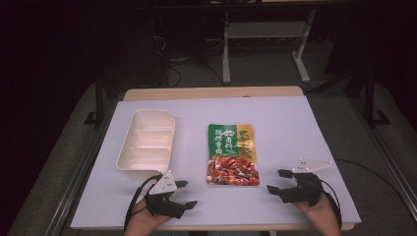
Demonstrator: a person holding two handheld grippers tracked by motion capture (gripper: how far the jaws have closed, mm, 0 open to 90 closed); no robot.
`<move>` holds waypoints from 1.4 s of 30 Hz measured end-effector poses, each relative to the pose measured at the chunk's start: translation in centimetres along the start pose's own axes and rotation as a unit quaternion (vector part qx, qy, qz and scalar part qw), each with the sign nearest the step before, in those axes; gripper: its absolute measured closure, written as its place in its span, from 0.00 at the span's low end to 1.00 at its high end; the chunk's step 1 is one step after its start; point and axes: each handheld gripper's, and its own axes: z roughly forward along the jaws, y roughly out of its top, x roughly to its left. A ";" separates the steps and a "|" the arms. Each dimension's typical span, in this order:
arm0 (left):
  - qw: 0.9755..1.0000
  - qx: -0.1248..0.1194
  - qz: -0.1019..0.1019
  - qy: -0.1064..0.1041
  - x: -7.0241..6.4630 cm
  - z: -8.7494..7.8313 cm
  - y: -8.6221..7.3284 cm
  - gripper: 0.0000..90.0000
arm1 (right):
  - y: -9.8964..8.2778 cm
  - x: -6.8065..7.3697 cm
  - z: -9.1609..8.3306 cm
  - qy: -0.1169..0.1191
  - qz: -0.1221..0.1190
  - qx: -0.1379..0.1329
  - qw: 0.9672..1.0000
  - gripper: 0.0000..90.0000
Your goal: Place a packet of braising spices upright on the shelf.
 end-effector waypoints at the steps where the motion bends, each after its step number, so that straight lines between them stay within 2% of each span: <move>1: 1.000 0.000 -0.003 0.000 0.0 0.0 0.0 0.30 | 0.0 0.1 0.1 0.006 -0.002 0.002 1.000 0.26; 3: 1.000 0.001 -0.004 0.000 -0.1 0.1 0.0 0.31 | 0.0 0.2 0.1 0.007 -0.004 0.003 1.000 0.27; 5: 1.000 0.007 -0.003 0.000 -0.2 0.3 0.0 0.33 | 0.0 0.4 0.4 0.007 -0.011 0.020 1.000 0.27; 7: 1.000 0.009 -0.003 0.000 -0.2 0.4 0.1 0.35 | -0.1 0.4 0.5 0.011 -0.014 0.023 1.000 0.27; 13: 1.000 0.004 -0.009 0.008 -0.1 0.5 0.4 0.42 | 0.0 0.2 0.5 0.014 -0.006 0.014 1.000 0.26; 15: 1.000 -0.002 -0.019 0.010 -0.1 0.7 1.2 0.44 | -0.1 0.0 0.4 0.013 -0.001 0.012 1.000 0.26; 17: 1.000 -0.001 -0.009 0.018 -0.1 0.9 2.1 0.50 | -0.1 -0.1 0.3 0.014 0.002 0.009 1.000 0.26; 22: 1.000 0.005 -0.003 0.027 0.2 1.8 3.9 0.57 | 0.0 0.1 0.3 0.013 -0.004 0.002 1.000 0.26; 26: 0.999 0.021 0.001 0.043 0.5 3.7 5.7 0.61 | 0.2 0.0 0.5 0.009 -0.011 0.009 1.000 0.26; 27: 0.999 0.027 0.003 0.044 0.5 4.5 6.2 0.65 | 0.4 0.0 0.7 0.006 -0.017 0.013 1.000 0.26; 31: 0.998 0.042 0.006 0.049 0.7 5.7 6.8 0.77 | 0.5 0.0 0.7 0.006 -0.020 0.009 1.000 0.26; 32: 0.998 0.042 0.002 0.045 0.8 6.2 7.0 0.82 | 0.5 0.0 0.6 0.006 -0.020 0.005 1.000 0.26; 33: 0.998 0.042 0.001 0.042 0.8 6.4 7.1 0.82 | 0.5 0.0 0.6 0.006 -0.020 0.005 1.000 0.26; 37: 0.997 0.063 0.012 0.032 0.6 7.7 7.9 0.97 | 0.6 -0.1 0.7 0.007 -0.018 0.000 1.000 0.26; 38: 0.997 0.068 0.014 0.030 0.6 7.9 8.0 0.98 | 0.6 -0.2 0.7 0.008 -0.018 -0.001 1.000 0.26; 39: 0.996 0.086 0.019 0.030 0.5 8.3 8.0 0.99 | 0.8 -0.2 0.7 0.010 -0.018 0.001 1.000 0.25; 42: 0.994 0.101 0.022 0.024 0.6 8.7 7.8 1.00 | 1.6 -0.3 0.4 0.005 -0.022 -0.006 1.000 0.25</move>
